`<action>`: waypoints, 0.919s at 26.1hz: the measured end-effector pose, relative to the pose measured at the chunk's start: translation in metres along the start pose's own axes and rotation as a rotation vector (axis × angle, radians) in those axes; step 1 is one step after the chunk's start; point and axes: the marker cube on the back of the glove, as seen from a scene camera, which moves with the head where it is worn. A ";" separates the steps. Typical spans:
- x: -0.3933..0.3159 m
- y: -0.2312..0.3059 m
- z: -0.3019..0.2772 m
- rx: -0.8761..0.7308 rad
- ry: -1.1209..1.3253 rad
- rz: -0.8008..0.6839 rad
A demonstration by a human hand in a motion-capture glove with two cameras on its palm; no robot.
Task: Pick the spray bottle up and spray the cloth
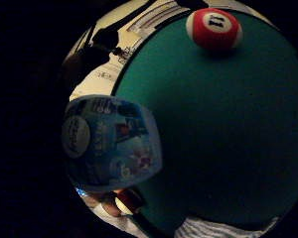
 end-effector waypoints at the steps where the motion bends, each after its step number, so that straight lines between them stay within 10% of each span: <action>1: 0.000 0.002 -0.001 -0.012 0.015 0.007; 24: -0.029 0.107 -0.115 -0.143 0.622 -0.046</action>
